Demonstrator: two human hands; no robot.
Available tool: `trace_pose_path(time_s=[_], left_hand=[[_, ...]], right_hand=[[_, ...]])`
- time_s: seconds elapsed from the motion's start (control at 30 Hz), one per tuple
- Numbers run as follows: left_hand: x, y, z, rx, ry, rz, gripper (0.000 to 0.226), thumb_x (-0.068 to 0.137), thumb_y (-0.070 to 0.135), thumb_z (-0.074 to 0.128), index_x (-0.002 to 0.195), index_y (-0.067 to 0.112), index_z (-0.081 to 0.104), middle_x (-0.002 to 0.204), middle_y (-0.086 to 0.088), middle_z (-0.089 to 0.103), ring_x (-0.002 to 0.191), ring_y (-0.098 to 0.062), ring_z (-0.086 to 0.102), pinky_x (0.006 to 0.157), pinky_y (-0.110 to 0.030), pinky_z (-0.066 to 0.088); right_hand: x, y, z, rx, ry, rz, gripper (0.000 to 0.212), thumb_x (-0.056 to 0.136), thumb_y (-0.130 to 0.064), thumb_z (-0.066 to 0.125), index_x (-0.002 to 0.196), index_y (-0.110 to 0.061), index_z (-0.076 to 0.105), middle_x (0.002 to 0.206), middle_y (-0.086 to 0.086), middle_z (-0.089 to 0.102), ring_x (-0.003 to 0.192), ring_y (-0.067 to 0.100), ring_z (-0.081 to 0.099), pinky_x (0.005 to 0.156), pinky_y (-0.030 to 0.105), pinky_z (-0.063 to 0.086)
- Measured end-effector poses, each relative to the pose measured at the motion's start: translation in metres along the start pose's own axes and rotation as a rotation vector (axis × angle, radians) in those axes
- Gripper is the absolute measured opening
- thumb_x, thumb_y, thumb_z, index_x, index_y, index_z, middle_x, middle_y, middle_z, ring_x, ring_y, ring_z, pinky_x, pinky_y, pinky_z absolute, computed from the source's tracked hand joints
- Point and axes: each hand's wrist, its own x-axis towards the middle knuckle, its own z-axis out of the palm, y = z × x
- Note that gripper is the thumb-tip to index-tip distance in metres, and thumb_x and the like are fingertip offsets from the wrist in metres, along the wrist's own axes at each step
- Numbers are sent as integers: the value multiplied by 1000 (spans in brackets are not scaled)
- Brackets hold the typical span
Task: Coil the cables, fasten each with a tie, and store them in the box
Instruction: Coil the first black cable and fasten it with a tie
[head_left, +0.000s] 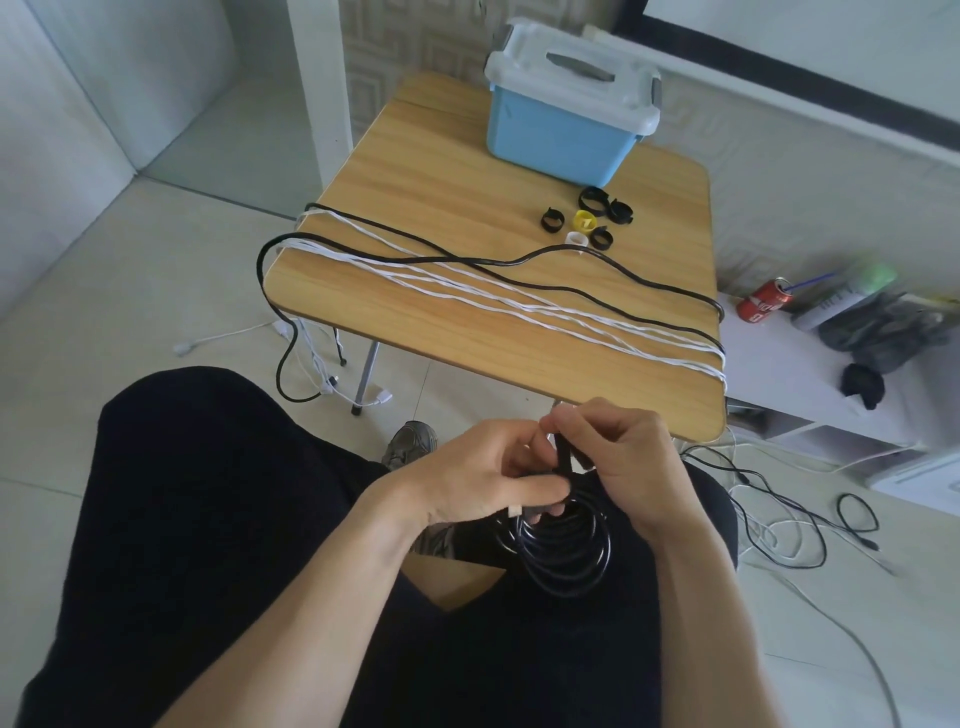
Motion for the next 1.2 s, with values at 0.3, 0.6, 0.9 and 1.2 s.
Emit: trace_pose_path(time_s=[0.3,0.6,0.9,1.2], left_hand=[[7,-9,5,-59,178,-36,21,97,20,65,90,2,58,78,-22,70,68,-23,66,64,-33,52],[5,-14,-7,-65,283,-49,19,97,23,65,86,8,62,76,-13,71,70,-27,67,83,-44,55],[9,-11,-9,-13,333,-98,20,94,26,69,79,14,61,79,-3,70,81,-23,70,87,-41,57],[9,-12,-7,265,397,-78,17,92,24,71,80,15,65,78,-3,68,77,-18,66,74,-32,54]], right_hand=[[-2,2,-2,-120,-130,87,30,97,-30,66,127,-30,63,106,-8,71,95,9,72,81,29,58],[-22,10,-3,-286,-169,-22,24,88,-15,77,109,-26,73,96,-17,76,92,0,72,82,17,54],[-29,15,14,-362,24,-91,26,87,-8,75,100,-30,69,87,-20,72,87,-11,66,72,3,46],[-26,15,21,-444,-40,7,25,84,-27,80,106,-32,69,90,-21,68,88,-17,59,66,2,45]])
